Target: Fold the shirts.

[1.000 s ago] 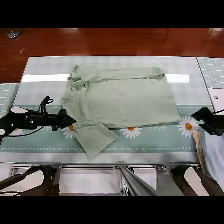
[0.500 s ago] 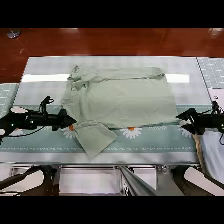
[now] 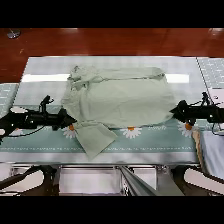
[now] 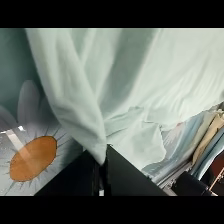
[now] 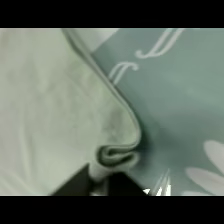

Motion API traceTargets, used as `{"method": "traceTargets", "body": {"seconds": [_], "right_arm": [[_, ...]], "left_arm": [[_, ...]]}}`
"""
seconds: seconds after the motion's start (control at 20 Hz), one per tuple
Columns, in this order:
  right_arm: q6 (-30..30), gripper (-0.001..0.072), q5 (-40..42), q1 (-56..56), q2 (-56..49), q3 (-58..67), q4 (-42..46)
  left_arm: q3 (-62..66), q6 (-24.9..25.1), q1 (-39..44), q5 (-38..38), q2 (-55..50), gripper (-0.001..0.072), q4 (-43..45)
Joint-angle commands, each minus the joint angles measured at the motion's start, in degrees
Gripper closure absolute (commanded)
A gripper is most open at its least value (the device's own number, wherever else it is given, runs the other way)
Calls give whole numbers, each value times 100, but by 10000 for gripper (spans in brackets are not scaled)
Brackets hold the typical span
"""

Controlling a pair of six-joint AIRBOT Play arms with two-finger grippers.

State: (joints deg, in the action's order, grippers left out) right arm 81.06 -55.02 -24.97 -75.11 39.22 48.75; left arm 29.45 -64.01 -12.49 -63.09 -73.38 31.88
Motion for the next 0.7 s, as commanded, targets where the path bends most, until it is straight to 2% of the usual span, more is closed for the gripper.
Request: {"method": "traceTargets", "body": {"seconds": [0.0, 0.1, 0.25, 0.55, 0.65], "right_arm": [[-356, 695, -184, 372, -181, 334, -146], [-356, 695, -538, 411, -168, 743, -76], [7, 696, -1213, 413, -138, 1989, 396], [227, 696, -1283, 413, 551, 5670, 442], [234, 696, -1270, 407, 955, 6395, 730]], "left_arm": [[17, 177, 0, 11, -2, 676, -129], [247, 271, 0, -94, 52, 677, -131], [1250, 166, 0, -247, 422, 677, -396], [5254, -295, 0, 245, 804, 677, -682], [6568, -439, -4, 424, 861, 677, -544]]}}
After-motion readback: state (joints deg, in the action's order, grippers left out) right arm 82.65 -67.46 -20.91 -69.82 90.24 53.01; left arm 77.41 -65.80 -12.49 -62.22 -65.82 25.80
